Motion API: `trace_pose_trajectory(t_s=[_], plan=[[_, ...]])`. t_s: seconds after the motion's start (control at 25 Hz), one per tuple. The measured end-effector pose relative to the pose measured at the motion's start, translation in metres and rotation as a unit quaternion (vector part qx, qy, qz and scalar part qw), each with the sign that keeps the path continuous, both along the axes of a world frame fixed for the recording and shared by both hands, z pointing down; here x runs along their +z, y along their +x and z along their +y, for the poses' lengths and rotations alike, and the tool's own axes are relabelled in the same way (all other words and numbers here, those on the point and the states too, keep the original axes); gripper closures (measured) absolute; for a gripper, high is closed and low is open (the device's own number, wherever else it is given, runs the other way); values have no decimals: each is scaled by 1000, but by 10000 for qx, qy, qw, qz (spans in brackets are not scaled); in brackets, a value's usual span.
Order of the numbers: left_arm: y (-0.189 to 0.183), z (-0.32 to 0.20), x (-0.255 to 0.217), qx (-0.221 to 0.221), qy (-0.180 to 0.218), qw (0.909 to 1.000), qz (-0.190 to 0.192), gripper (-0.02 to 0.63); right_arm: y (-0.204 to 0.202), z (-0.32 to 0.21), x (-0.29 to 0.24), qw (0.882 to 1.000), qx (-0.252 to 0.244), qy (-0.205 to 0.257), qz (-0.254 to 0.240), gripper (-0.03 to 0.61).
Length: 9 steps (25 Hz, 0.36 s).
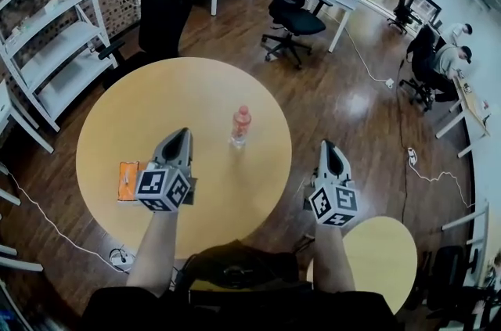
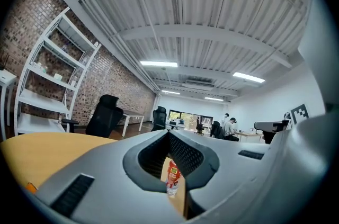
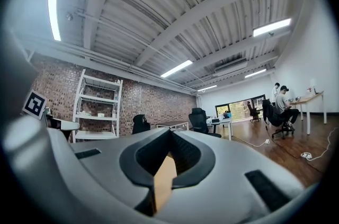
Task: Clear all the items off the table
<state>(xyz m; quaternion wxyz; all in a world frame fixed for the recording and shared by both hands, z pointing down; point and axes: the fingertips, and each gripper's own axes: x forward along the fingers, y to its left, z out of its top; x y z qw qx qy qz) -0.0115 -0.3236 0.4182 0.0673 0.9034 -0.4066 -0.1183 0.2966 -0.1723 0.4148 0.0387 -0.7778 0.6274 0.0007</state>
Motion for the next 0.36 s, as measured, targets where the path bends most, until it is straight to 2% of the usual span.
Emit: trace_pose_trajectory(t_s=[0.16,0.36], plan=[[6,0,2,45,-27,10000,-26,614,4,5,2,10000,63,-33,15,577],[-6,2,11,73,-71,9999,-72,614,-6,8,15,9999,97,-131,-30,577]])
